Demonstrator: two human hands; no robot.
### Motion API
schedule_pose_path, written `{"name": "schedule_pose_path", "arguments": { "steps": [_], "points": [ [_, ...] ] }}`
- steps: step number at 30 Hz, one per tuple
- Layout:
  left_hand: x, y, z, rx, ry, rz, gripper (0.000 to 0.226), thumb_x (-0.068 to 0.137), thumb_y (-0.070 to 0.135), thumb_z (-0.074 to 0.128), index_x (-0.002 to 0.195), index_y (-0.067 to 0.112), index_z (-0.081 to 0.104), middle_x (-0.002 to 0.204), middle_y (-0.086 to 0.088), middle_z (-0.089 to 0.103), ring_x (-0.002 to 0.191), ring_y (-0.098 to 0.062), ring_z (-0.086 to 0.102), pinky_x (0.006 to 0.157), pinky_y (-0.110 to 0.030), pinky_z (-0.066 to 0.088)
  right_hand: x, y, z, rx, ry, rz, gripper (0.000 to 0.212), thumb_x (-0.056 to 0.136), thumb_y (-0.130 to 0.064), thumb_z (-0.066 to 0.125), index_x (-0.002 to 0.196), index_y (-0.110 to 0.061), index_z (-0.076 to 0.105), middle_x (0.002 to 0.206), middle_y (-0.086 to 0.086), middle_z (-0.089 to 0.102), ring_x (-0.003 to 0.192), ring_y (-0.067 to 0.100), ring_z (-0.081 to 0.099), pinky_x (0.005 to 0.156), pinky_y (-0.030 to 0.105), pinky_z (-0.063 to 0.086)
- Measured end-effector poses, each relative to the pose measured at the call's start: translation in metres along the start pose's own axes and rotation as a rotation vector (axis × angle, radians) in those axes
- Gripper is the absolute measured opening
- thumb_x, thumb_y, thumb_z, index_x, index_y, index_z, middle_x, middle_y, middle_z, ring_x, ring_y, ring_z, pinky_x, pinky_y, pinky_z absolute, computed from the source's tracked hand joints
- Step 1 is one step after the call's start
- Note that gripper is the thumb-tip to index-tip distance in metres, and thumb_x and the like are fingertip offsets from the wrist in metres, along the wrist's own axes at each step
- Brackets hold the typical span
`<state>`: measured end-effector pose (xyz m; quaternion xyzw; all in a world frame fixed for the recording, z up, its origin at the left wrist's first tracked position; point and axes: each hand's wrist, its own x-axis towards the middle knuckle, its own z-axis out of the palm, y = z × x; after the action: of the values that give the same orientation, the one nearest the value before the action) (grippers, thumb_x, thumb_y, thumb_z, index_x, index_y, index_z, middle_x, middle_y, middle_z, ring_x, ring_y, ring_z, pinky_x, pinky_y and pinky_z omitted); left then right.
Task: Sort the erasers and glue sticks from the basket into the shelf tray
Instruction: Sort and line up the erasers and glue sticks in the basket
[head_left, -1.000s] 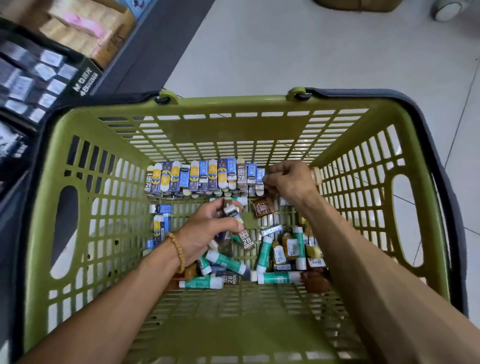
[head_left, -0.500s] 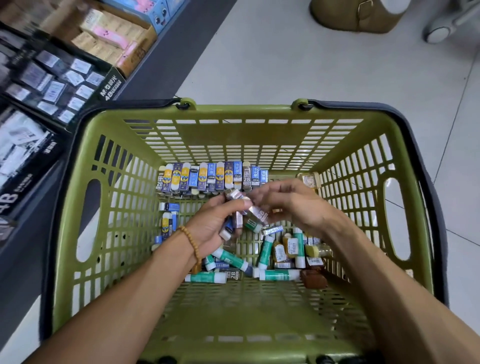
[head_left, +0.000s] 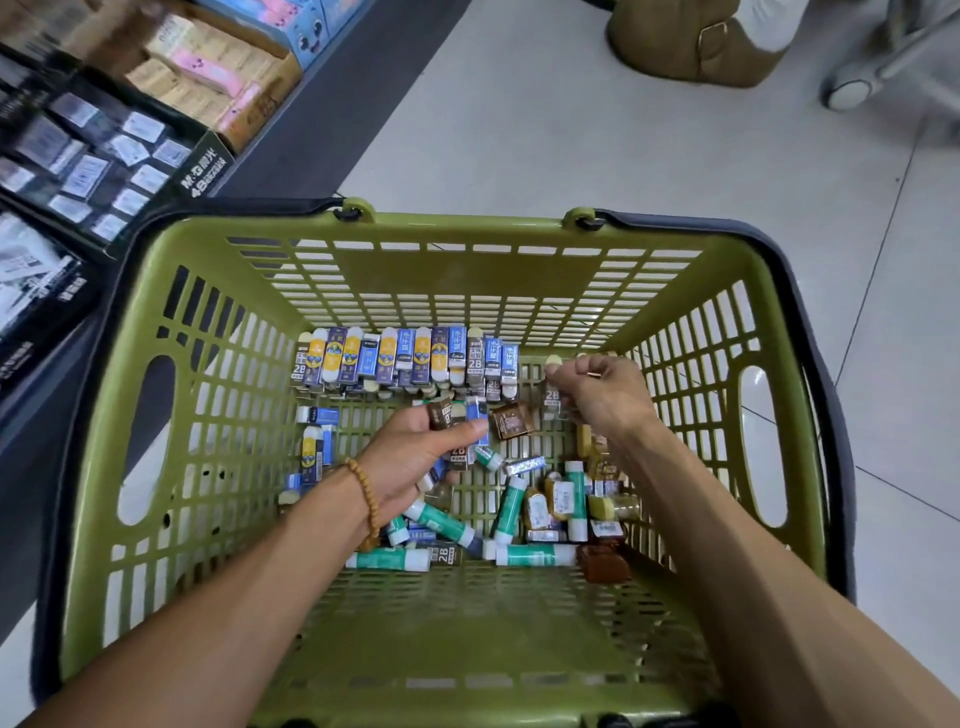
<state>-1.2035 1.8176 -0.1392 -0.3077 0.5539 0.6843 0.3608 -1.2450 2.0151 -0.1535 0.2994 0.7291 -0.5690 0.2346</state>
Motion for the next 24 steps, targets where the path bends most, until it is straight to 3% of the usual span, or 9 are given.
{"name": "schedule_pose_path", "arguments": {
  "steps": [3, 5, 10, 13, 17, 20, 24],
  "points": [
    [0.003, -0.004, -0.003, 0.051, 0.038, 0.009, 0.023, 0.078, 0.013, 0.074, 0.092, 0.005, 0.059, 0.091, -0.005, 0.064, 0.078, -0.013, 0.057, 0.05, -0.022, 0.048, 0.018, 0.002, 0.011, 0.014, 0.076, 0.007, 0.015, 0.09, -0.017, 0.07, 0.078, -0.011, 0.064, 0.082, 0.01, 0.071, 0.075, 0.026, 0.069, 0.077, 0.037, 0.059],
    [0.005, -0.005, -0.004, 0.07, 0.066, 0.018, 0.021, 0.079, 0.013, 0.074, 0.092, 0.005, 0.058, 0.09, -0.005, 0.065, 0.078, -0.013, 0.057, 0.05, -0.021, 0.048, 0.028, 0.004, 0.021, -0.017, 0.122, 0.005, 0.018, 0.09, -0.018, 0.071, 0.074, -0.013, 0.064, 0.074, 0.003, 0.068, 0.069, 0.02, 0.066, 0.071, 0.033, 0.059],
    [0.008, -0.007, -0.005, 0.071, 0.109, 0.053, 0.017, 0.081, 0.011, 0.074, 0.079, 0.01, 0.056, 0.08, -0.001, 0.066, 0.072, -0.01, 0.058, 0.053, -0.026, 0.047, 0.037, 0.009, 0.036, -0.41, 0.149, -0.098, 0.023, 0.093, -0.026, 0.069, 0.072, -0.017, 0.068, 0.066, -0.005, 0.065, 0.057, 0.01, 0.061, 0.048, 0.016, 0.047],
    [0.011, -0.008, -0.007, 0.064, 0.102, 0.054, 0.016, 0.08, 0.014, 0.075, 0.084, 0.009, 0.061, 0.087, -0.004, 0.07, 0.076, -0.012, 0.061, 0.052, -0.024, 0.048, 0.04, 0.016, 0.034, -0.346, 0.162, -0.128, 0.023, 0.094, -0.015, 0.067, 0.072, -0.014, 0.069, 0.076, -0.001, 0.07, 0.067, 0.013, 0.068, 0.064, 0.024, 0.059],
    [0.015, -0.009, -0.007, 0.057, 0.11, 0.047, 0.019, 0.079, 0.014, 0.075, 0.09, 0.007, 0.062, 0.09, -0.004, 0.071, 0.078, -0.012, 0.062, 0.052, -0.023, 0.049, 0.037, 0.015, 0.026, -0.285, 0.057, -0.099, 0.008, 0.089, -0.012, 0.072, 0.085, -0.006, 0.071, 0.087, 0.008, 0.073, 0.082, 0.022, 0.072, 0.076, 0.035, 0.061],
    [0.016, -0.01, -0.006, 0.067, 0.114, 0.051, 0.018, 0.079, 0.014, 0.076, 0.091, 0.007, 0.064, 0.09, -0.003, 0.071, 0.078, -0.012, 0.062, 0.05, -0.022, 0.048, 0.034, 0.019, 0.023, -0.32, -0.055, 0.026, 0.019, 0.082, -0.013, 0.077, 0.094, -0.005, 0.065, 0.094, 0.01, 0.069, 0.087, 0.021, 0.069, 0.08, 0.034, 0.06],
    [0.015, -0.01, -0.006, 0.07, 0.129, 0.059, 0.024, 0.074, 0.019, 0.077, 0.092, 0.007, 0.065, 0.091, -0.003, 0.071, 0.082, -0.013, 0.063, 0.051, -0.023, 0.049, 0.034, 0.024, 0.027, -0.257, 0.032, -0.031, 0.015, 0.083, -0.009, 0.077, 0.082, -0.015, 0.063, 0.09, 0.005, 0.07, 0.085, 0.02, 0.071, 0.079, 0.03, 0.06]
  ]
}}
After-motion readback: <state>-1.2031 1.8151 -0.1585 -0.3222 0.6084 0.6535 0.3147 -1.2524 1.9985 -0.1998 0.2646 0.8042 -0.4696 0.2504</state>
